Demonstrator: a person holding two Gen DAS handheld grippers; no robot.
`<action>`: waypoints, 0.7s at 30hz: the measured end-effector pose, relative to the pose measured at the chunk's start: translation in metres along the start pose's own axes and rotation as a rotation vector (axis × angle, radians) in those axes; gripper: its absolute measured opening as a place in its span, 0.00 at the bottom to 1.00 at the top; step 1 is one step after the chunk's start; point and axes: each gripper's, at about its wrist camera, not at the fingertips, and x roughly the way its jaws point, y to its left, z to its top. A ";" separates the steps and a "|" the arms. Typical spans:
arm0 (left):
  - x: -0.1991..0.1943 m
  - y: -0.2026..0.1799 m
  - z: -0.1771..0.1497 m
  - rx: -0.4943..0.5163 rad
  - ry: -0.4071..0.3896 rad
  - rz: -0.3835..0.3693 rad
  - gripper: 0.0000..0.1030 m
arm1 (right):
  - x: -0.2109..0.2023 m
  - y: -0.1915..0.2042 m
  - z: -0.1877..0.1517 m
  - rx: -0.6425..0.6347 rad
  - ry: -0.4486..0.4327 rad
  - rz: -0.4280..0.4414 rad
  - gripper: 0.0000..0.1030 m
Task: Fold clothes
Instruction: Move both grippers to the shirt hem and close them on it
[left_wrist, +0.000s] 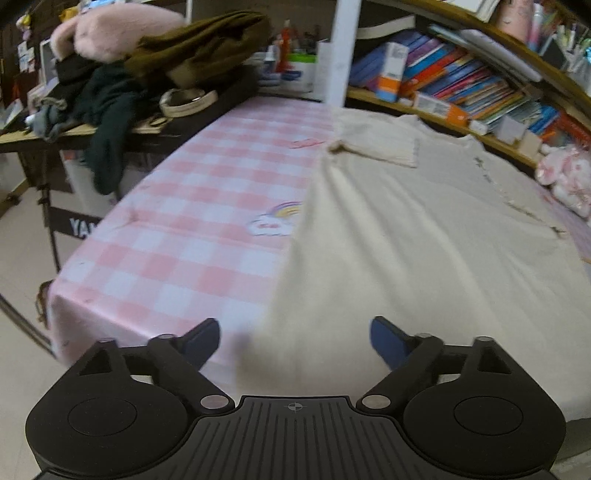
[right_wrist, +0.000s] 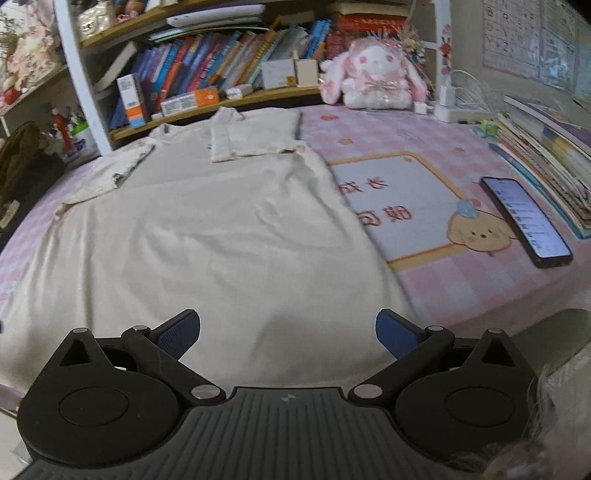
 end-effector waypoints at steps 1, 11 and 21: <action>0.002 0.004 -0.001 0.006 0.012 0.004 0.59 | 0.000 -0.004 -0.001 -0.002 0.000 -0.006 0.97; 0.000 0.035 -0.014 0.015 0.064 -0.101 0.47 | -0.008 -0.046 -0.006 0.024 0.030 -0.024 0.64; 0.001 0.038 -0.016 0.033 0.068 -0.139 0.34 | 0.012 -0.078 0.000 0.012 0.098 -0.071 0.48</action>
